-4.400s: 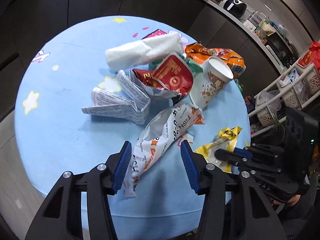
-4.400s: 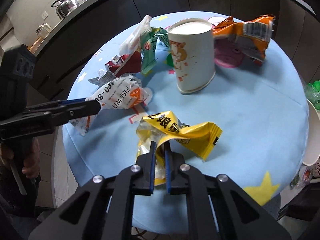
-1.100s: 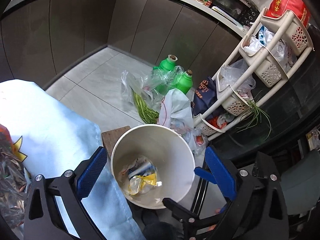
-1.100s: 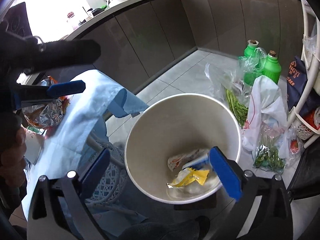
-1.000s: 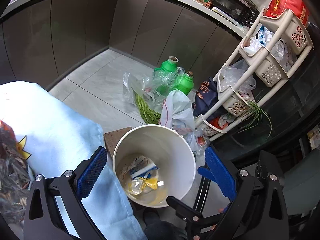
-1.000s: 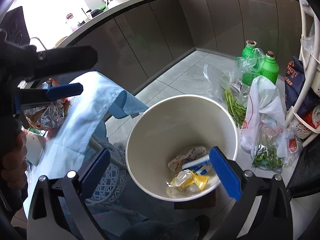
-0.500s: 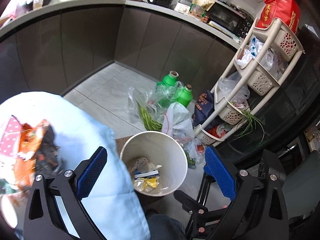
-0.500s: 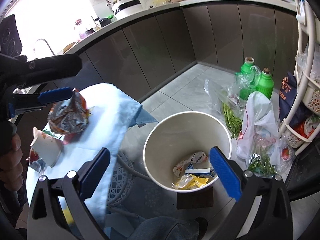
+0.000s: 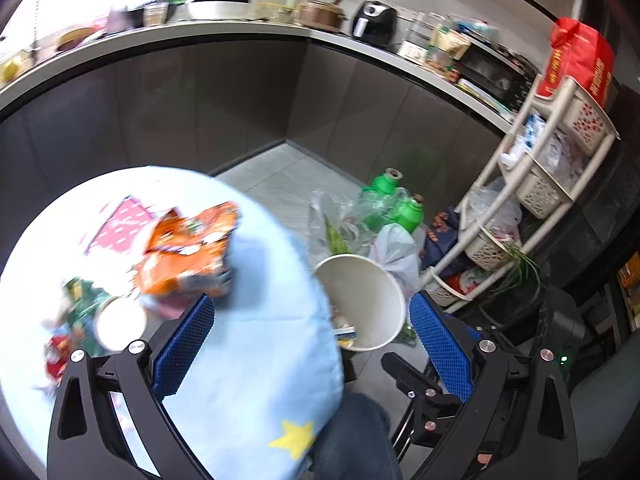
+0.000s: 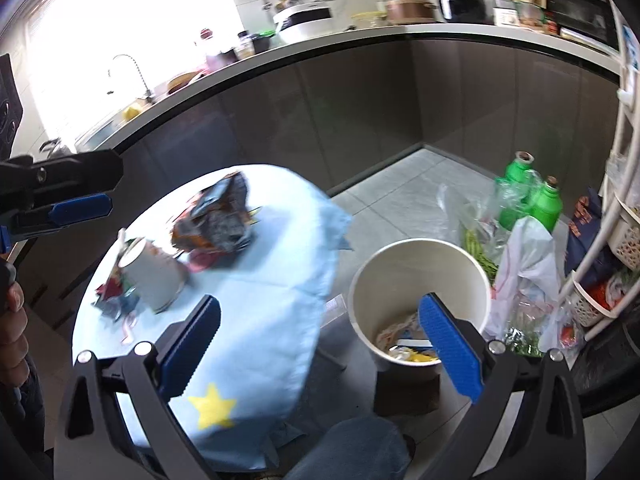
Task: Collect trash
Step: 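Move both open tools back over the table, then grasp the white paper cup with the right tool while the left tool grasps the folded paper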
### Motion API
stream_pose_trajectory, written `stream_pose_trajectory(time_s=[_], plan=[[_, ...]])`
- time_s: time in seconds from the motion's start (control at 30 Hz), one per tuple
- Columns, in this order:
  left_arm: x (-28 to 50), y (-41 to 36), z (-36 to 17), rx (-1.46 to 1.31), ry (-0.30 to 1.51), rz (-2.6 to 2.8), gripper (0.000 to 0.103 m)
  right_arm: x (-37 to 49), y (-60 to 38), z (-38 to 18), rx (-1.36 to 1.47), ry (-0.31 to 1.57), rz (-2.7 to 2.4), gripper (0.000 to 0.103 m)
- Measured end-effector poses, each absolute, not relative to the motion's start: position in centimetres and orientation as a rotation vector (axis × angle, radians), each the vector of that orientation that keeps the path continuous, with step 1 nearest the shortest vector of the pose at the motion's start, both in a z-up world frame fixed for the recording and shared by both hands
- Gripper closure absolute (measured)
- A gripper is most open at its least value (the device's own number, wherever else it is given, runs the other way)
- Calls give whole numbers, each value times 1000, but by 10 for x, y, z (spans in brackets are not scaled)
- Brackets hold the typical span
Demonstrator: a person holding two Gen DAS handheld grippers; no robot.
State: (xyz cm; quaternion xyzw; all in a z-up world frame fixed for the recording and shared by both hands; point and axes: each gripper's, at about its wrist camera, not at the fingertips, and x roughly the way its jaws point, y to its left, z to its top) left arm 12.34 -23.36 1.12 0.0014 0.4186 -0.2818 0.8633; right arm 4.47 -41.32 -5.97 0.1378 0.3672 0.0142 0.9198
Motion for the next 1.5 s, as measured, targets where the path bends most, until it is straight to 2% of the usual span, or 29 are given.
stream_pose_trajectory(time_s=[0.33,0.63,0.83,0.9,0.93,1.13,1.23,1.4,1.5], plan=[[116,-136,-6,-44,921,-381,9,63,-339,-59,208,813,170,3],[105,-13,-49,-154,1016,-165,9,85,-266,-61,125,875,307,3],[100,33,-65,-224,1037,-118,9,116,-218,-57,80,872,377,4],[99,38,-64,-236,1029,-127,9,129,-206,-57,75,879,375,9],[99,40,-63,-238,1023,-137,9,135,-201,-59,72,885,369,15],[104,36,-66,-230,1018,-181,10,165,-183,-77,66,924,322,28],[111,37,-71,-213,1018,-188,15,171,-186,-88,75,942,286,52],[134,35,-91,-142,1049,-197,32,152,-194,-76,60,920,305,54],[146,30,-107,-110,1086,-202,35,137,-203,-68,63,903,298,53]])
